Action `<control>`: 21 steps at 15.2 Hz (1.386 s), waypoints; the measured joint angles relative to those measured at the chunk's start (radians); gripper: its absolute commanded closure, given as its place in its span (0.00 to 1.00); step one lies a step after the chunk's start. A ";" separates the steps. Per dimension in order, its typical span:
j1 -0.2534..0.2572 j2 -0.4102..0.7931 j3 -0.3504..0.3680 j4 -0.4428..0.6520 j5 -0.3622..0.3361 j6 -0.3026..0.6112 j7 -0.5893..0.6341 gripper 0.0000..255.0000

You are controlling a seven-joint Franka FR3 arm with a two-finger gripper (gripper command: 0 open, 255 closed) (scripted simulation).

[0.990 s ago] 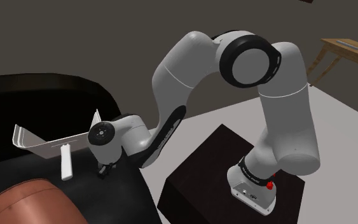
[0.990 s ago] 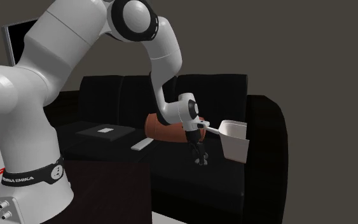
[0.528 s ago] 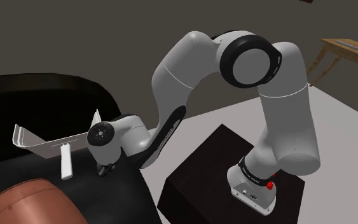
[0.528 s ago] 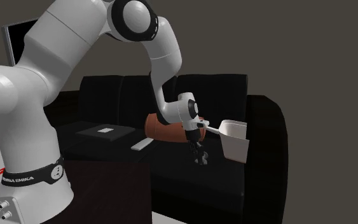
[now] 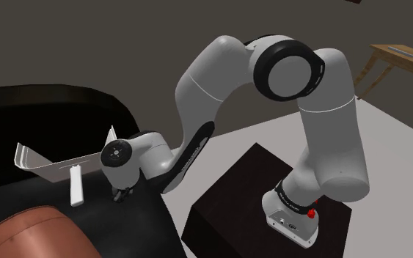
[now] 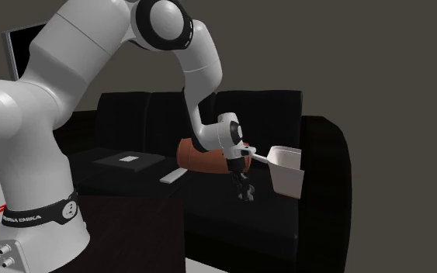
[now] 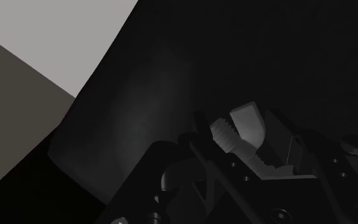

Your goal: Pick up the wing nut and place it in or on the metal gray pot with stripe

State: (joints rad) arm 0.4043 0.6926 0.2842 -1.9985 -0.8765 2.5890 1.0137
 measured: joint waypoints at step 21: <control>-0.093 -0.229 0.123 -0.079 0.178 -0.134 -0.157 1.00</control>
State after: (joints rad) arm 0.3116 0.4638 0.4073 -2.0772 -0.6989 2.4550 0.8564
